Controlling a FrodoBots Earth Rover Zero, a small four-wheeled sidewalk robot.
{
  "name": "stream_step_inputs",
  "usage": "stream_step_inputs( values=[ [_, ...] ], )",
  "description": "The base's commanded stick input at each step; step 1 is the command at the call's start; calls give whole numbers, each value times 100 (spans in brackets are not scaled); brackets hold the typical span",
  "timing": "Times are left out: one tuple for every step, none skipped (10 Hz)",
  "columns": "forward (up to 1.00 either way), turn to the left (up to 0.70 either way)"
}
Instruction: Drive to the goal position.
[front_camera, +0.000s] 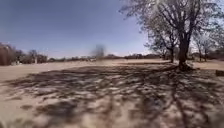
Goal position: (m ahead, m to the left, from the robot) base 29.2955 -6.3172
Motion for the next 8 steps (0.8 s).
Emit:
stream_step_inputs(
  values=[
    [100, 0],
    [100, 0],
    [100, 0],
    [100, 0],
    [100, 0],
    [100, 0],
    [100, 0],
    [100, 0]
  ],
)
